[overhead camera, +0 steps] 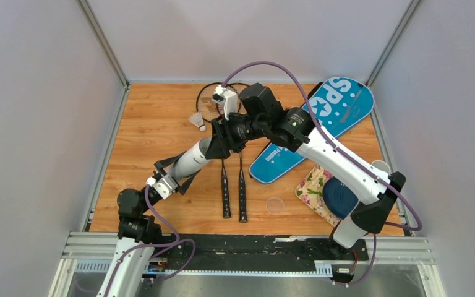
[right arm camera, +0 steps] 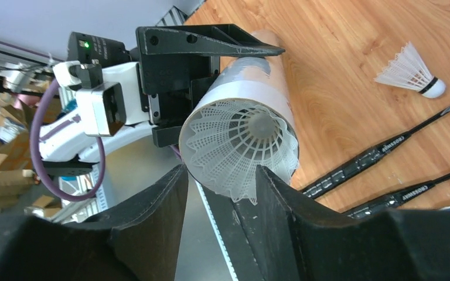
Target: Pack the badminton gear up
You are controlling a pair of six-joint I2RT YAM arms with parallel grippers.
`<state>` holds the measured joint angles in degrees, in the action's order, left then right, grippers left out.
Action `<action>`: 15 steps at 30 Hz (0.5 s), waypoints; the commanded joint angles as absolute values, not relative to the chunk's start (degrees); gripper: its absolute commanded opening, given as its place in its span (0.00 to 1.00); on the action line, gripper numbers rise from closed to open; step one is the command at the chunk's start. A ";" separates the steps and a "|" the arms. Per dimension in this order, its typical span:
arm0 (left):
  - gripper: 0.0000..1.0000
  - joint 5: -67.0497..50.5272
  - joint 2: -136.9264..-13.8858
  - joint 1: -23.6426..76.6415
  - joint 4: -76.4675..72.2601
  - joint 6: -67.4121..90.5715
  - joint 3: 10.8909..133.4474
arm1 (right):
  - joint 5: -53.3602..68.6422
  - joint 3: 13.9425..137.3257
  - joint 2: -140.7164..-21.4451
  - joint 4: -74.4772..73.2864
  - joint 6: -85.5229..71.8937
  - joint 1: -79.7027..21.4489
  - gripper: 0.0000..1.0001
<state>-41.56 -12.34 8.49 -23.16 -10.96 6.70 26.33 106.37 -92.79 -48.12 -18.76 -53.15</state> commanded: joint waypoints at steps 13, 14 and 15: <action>0.13 -24.89 -9.06 8.79 -15.82 -9.67 6.68 | 2.12 74.36 -70.20 -16.62 -38.05 -39.81 0.70; 0.13 -23.05 -8.79 8.79 -16.08 -9.49 6.68 | 0.72 74.18 -71.79 -16.52 -38.40 -39.81 0.71; 0.13 -19.63 -8.18 8.79 -16.17 -9.49 6.59 | 0.09 75.22 -73.55 -17.48 -38.41 -40.16 0.71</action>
